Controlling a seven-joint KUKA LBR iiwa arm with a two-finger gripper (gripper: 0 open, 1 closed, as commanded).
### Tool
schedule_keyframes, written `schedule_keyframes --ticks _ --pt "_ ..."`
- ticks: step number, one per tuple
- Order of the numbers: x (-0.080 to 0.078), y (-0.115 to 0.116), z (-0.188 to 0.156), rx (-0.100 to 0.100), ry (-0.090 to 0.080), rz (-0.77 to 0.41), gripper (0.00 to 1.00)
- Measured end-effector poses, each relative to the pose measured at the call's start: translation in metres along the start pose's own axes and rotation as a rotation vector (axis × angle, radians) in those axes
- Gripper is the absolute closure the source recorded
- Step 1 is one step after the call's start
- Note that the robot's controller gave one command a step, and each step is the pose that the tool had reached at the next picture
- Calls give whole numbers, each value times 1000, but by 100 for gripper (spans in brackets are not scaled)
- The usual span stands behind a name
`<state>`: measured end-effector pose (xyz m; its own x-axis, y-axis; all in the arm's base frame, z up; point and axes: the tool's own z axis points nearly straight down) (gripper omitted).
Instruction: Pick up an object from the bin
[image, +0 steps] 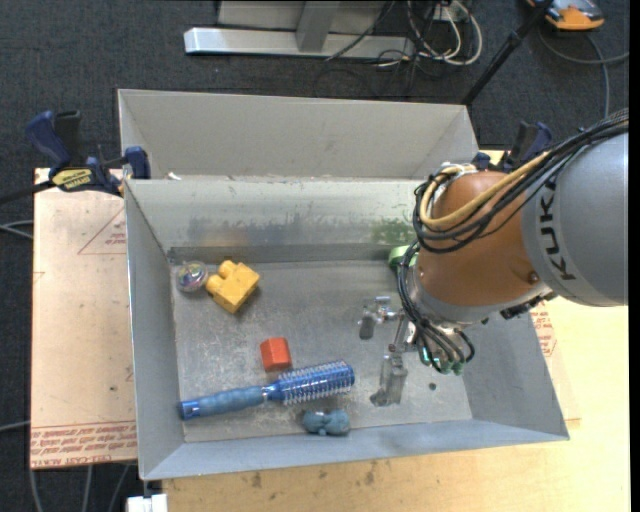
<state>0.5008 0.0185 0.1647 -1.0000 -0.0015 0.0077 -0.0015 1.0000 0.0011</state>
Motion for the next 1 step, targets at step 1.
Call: schedule_keyframes --ticks 1 --pt "1 31 97 0 -6 -190 0"
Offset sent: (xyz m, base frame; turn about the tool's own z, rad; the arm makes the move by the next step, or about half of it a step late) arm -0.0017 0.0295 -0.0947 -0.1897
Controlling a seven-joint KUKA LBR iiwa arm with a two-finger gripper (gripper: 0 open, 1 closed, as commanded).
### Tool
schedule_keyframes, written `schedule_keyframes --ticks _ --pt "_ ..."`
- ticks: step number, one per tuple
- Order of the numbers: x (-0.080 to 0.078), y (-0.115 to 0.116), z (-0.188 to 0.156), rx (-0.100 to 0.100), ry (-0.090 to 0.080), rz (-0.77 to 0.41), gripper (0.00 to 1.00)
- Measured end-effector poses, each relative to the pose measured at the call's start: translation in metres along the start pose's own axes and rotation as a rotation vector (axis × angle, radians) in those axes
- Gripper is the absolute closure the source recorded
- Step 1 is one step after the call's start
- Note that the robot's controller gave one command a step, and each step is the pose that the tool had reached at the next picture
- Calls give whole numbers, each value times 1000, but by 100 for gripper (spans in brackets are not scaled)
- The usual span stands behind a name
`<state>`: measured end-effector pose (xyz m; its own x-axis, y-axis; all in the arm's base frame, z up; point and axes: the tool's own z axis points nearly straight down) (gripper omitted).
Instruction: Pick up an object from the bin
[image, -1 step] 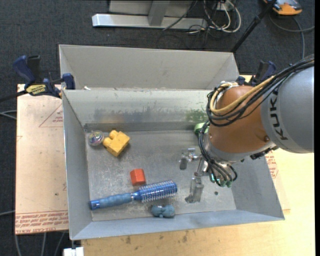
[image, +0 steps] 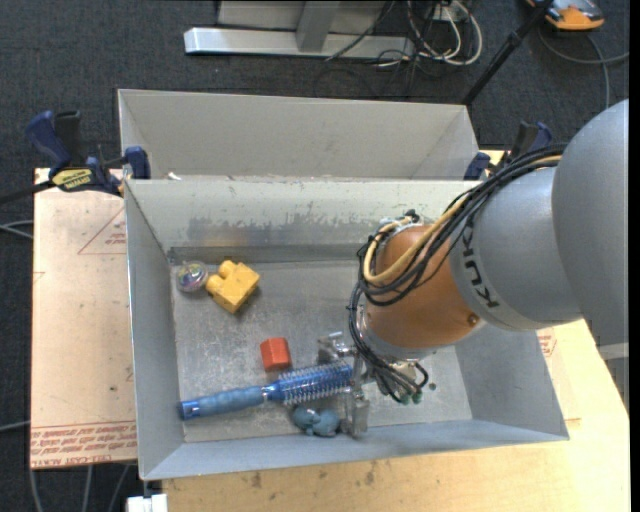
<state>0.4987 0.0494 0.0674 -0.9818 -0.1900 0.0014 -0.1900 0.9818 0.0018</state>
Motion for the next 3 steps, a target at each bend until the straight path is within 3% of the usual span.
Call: schedule_keyframes --ticks 1,2,3 --pt "-9 -3 -34 2 -7 -10 0" --pt "0 -1 -32 1 0 -132 0" --pt "2 1 -3 2 -9 -279 0"
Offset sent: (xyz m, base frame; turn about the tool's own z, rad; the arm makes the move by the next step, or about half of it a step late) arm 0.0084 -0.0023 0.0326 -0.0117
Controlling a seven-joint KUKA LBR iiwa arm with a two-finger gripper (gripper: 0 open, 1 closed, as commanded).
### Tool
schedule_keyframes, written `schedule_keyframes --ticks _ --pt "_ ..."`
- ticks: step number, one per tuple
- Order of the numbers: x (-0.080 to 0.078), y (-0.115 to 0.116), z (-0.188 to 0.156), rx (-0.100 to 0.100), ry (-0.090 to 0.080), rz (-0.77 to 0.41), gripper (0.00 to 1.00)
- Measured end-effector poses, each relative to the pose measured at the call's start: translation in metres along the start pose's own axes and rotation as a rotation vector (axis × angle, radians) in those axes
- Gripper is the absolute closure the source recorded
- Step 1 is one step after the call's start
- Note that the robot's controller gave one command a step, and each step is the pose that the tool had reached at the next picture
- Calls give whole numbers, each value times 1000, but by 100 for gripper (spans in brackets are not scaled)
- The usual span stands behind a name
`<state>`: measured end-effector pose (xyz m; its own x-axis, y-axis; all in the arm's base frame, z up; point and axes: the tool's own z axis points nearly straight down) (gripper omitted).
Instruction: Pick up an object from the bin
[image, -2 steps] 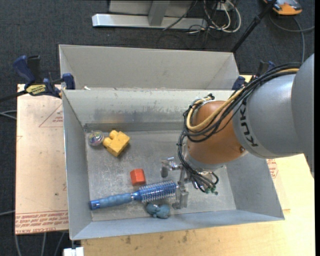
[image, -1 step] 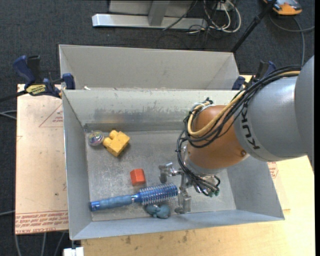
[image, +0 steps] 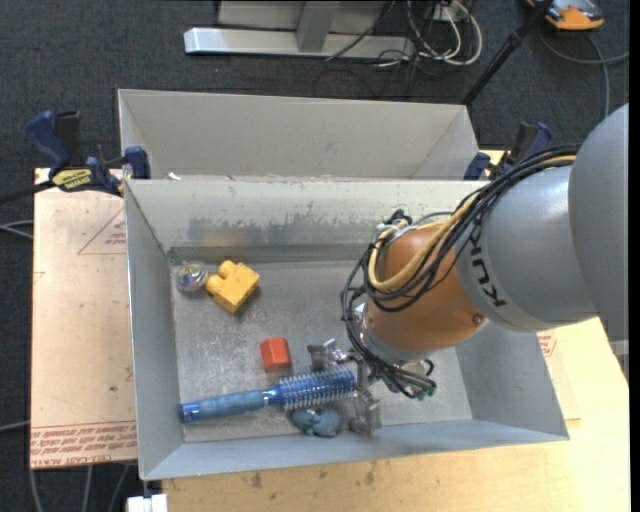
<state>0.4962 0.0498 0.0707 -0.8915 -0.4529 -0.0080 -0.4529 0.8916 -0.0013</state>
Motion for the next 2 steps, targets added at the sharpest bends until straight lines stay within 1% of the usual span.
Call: schedule_keyframes --ticks 1,2 --pt "-2 0 0 -1 1 2 0" --pt "-1 0 0 -2 5 3 100"
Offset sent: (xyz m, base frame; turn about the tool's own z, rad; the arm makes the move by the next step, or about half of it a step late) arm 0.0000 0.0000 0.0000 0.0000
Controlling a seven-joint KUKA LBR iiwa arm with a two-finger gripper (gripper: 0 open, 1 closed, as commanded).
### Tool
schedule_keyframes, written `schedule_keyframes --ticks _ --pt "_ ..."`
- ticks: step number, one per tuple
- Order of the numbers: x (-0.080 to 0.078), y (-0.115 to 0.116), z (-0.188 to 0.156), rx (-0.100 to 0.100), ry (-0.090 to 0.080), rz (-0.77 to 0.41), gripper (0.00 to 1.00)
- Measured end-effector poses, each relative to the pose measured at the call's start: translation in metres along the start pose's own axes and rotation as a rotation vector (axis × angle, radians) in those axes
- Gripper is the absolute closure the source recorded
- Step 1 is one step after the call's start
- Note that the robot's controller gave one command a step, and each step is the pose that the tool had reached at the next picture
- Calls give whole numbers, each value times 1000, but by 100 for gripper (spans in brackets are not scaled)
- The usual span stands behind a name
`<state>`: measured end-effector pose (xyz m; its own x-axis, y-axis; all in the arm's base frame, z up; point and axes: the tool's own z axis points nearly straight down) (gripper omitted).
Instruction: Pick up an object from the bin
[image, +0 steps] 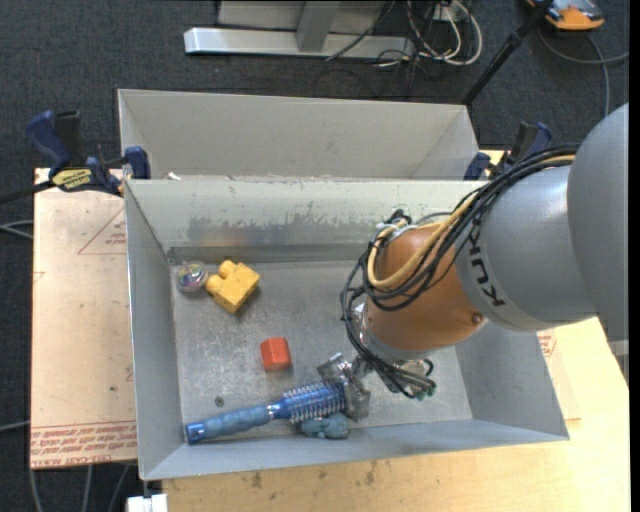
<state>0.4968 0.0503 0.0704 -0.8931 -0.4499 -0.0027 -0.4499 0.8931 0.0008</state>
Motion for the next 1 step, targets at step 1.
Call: schedule_keyframes --ticks 1 --pt "-2 0 -76 3 -5 2 100"
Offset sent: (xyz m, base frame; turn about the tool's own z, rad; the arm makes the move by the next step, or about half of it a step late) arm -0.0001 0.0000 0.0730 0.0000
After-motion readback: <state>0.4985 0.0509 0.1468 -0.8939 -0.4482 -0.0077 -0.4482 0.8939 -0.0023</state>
